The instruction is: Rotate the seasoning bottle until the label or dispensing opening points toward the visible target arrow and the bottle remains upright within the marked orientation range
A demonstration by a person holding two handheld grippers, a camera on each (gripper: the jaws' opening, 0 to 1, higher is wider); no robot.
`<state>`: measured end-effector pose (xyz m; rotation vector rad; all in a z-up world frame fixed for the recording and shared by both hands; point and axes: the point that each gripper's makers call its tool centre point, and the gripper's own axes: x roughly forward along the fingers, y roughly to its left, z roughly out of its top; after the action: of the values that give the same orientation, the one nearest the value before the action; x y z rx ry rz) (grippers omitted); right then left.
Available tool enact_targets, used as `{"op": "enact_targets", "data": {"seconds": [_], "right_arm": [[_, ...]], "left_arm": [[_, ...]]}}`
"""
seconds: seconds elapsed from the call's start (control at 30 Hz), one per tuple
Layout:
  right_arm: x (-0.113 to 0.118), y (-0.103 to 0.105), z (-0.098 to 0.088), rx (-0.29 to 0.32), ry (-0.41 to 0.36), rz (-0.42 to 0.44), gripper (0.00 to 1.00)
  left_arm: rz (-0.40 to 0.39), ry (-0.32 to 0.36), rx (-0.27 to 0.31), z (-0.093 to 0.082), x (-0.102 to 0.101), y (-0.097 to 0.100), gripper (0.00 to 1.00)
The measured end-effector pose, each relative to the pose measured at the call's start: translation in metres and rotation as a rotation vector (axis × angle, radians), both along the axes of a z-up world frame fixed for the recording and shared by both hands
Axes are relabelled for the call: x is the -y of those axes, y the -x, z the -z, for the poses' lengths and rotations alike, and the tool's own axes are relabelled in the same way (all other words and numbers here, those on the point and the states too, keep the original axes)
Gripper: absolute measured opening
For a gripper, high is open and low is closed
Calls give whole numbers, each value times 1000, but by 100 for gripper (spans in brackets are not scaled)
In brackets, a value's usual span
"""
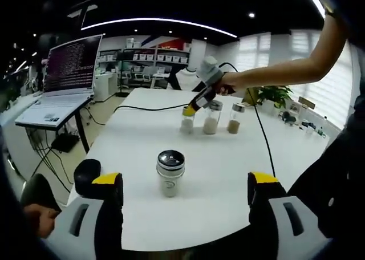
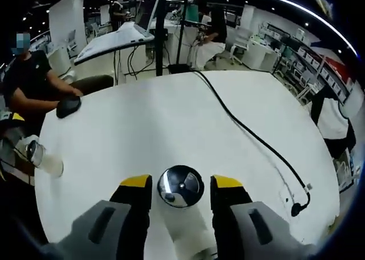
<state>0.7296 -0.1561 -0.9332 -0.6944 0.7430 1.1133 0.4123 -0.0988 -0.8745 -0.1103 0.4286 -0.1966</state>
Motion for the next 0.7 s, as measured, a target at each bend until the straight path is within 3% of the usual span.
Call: {"op": "enact_targets", "data": {"seconds": [0.27,0.47,0.7], "right_arm": [[-1,2,6,-26,31,-28,32],[-4,5,0,-34,4,-48,30],[-1,27,-3,-33,23,-90,30]], "left_arm": [[-11,-1,-11,3,-3,3,94],[-11,2,-11,3,-3,3,93],[10,1,-8,3,-1,-2,93]]}}
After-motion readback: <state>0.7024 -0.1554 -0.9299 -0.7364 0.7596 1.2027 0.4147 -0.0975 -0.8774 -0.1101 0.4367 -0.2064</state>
